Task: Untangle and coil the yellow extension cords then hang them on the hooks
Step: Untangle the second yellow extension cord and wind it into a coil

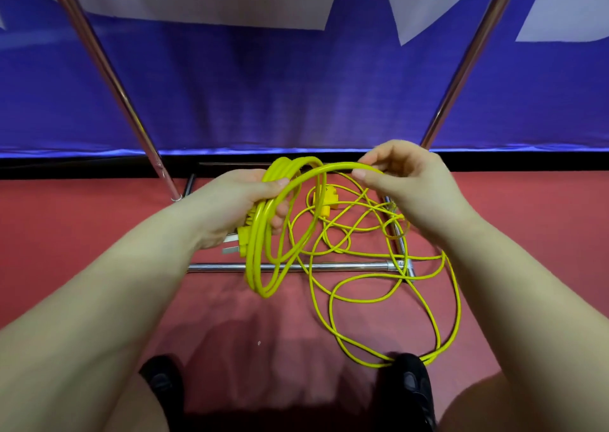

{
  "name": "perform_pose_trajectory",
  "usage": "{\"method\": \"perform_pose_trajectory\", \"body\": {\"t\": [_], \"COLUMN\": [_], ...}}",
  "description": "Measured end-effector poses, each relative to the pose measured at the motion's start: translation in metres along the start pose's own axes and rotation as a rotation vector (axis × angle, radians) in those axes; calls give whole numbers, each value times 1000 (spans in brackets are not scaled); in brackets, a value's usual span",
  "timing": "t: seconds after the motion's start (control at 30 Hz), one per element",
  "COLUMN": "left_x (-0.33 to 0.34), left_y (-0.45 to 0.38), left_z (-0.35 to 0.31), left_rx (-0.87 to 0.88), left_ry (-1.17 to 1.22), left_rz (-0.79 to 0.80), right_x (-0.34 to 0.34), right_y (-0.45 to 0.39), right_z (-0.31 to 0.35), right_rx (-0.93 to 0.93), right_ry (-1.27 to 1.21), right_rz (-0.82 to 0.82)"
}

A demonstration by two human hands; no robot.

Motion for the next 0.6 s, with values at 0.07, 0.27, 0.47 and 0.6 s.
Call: {"method": "perform_pose_trajectory", "body": {"t": [0.07, 0.27, 0.47, 0.6], "left_x": [4, 27, 46, 46], "left_y": [4, 21, 28, 28], "left_z": [-3, -23, -29, -28], "left_rx": [14, 101, 94, 95], "left_ry": [-38, 52, 107, 78], "left_rz": [16, 101, 159, 143], "right_x": [2, 9, 32, 38], "right_y": [2, 1, 2, 2], "right_z": [4, 2, -4, -6], "right_rx": [-24, -1, 35, 93], "right_ry": [-49, 111, 276, 238], "right_rz": [28, 151, 258, 278]}}
Point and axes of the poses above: each hand's wrist, its own y-axis away from the middle knuckle, its own x-axis out of the palm, z = x × y, the point moved 1 cm from there along -y, towards the middle knuckle, and after that the axes turned 12 degrees about z, right-handed, at the moved point
